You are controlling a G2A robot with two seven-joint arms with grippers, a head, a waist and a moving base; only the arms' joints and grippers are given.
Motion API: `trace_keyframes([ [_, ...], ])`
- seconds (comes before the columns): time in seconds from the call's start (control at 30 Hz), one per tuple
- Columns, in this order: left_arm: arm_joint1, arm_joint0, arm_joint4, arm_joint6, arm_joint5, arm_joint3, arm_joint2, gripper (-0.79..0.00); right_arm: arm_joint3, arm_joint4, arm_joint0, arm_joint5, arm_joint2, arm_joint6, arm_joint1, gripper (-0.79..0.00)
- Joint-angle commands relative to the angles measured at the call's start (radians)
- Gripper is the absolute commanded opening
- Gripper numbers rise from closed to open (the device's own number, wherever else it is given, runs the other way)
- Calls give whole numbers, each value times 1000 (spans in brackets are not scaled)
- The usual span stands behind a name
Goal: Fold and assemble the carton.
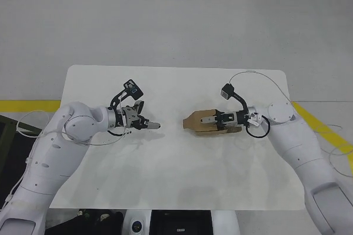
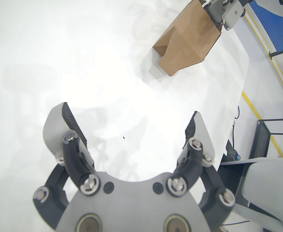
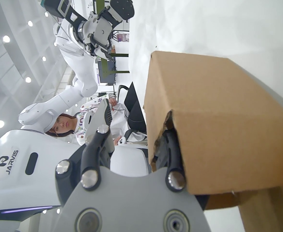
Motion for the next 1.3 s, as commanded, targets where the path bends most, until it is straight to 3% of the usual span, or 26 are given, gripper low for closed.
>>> trace_keyframes([
  [0.0,1,0,-2,0,1,1,-1,0,-2,-8,3,-1,0,-1,4,-403],
  [0.83,8,0,-23,-3,2,1,7,0,21,-68,-9,-13,41,-13,69,-351],
  [1.03,7,-3,-25,-4,3,0,17,0,-29,-1,-37,-13,66,-13,83,-566],
  [1.13,7,-6,-26,-4,4,1,21,0,-45,-2,-42,-9,63,-9,87,-622],
  [1.2,7,-8,-26,-4,3,2,23,0,-47,4,-43,-8,58,-8,86,-757],
  [1.27,7,-9,-29,-4,2,4,24,0,-50,22,-43,-6,52,-7,83,-785],
])
